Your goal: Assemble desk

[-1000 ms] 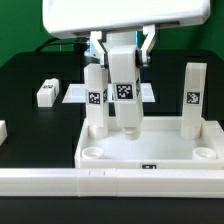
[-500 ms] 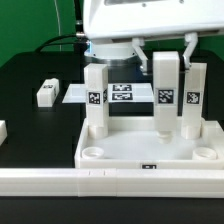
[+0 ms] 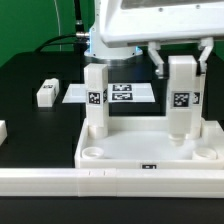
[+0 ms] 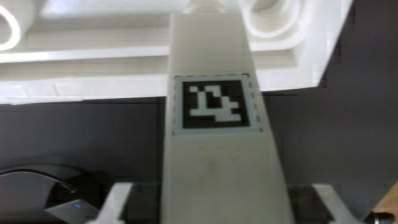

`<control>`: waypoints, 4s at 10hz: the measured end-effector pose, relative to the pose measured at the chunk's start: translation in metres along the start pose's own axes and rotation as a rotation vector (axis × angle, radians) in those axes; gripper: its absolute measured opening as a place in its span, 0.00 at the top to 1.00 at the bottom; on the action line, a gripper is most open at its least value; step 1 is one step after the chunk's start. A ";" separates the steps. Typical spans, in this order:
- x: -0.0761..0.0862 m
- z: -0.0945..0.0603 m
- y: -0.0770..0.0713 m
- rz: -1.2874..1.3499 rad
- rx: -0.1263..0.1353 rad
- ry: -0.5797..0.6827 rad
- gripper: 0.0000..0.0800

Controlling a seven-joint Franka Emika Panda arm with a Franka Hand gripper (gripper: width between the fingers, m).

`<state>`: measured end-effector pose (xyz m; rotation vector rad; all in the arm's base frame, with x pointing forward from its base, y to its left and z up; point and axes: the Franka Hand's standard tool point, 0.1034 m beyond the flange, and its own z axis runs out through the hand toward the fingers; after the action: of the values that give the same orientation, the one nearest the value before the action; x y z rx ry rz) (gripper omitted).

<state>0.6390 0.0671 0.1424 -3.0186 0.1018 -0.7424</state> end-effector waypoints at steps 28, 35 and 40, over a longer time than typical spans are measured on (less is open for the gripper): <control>-0.004 0.029 -0.026 -0.057 0.003 -0.013 0.28; 0.011 0.009 -0.026 -0.042 0.018 -0.033 0.19; -0.007 0.020 -0.024 -0.031 0.019 -0.229 0.19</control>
Offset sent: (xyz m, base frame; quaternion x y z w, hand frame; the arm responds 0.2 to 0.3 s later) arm 0.0000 0.0000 0.0000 0.0000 0.0000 0.0000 1.0000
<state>0.6431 0.0919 0.1226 -3.0668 0.0413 -0.3918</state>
